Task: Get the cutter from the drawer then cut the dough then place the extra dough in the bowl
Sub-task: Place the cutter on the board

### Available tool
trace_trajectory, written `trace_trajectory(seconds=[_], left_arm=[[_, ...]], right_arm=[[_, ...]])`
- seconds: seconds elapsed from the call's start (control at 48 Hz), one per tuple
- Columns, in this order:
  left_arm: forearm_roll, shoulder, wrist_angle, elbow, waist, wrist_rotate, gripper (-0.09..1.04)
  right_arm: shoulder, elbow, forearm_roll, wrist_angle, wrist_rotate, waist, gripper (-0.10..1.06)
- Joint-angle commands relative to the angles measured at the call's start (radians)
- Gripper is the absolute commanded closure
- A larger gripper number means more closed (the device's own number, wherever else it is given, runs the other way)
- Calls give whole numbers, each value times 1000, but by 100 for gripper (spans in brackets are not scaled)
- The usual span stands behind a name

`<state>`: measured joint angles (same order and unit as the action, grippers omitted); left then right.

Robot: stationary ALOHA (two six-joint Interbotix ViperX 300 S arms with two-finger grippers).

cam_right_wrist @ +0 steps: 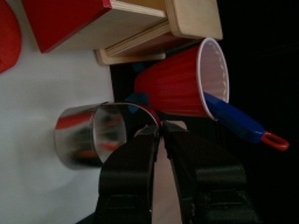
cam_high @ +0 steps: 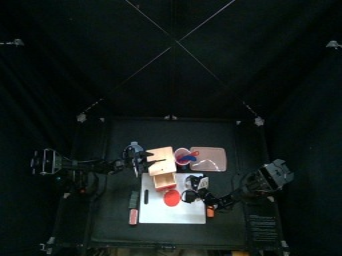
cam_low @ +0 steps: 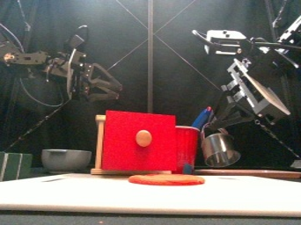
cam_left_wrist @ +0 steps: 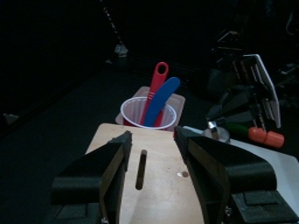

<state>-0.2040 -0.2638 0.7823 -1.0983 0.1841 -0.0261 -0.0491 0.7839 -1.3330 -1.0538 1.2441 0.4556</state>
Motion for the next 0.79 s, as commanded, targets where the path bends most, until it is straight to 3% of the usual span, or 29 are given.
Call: trace_trajectory(seconds=[0.021,0.229,0.542,0.792], left_arm=[[3,-3,6,26,-2,-2,12],[2,-3,6,25,-2,-2,12],[2,-3,6,25,3,-2,12],[0,-3,6,21,3,-2,12]], right_arm=[[18,-23,20,-6,8,-2,31],[31,-34,51,-6,-5,18,16],[67,-57,204,9,-9,37,16],[71,-60,273,117,-9,44,16]])
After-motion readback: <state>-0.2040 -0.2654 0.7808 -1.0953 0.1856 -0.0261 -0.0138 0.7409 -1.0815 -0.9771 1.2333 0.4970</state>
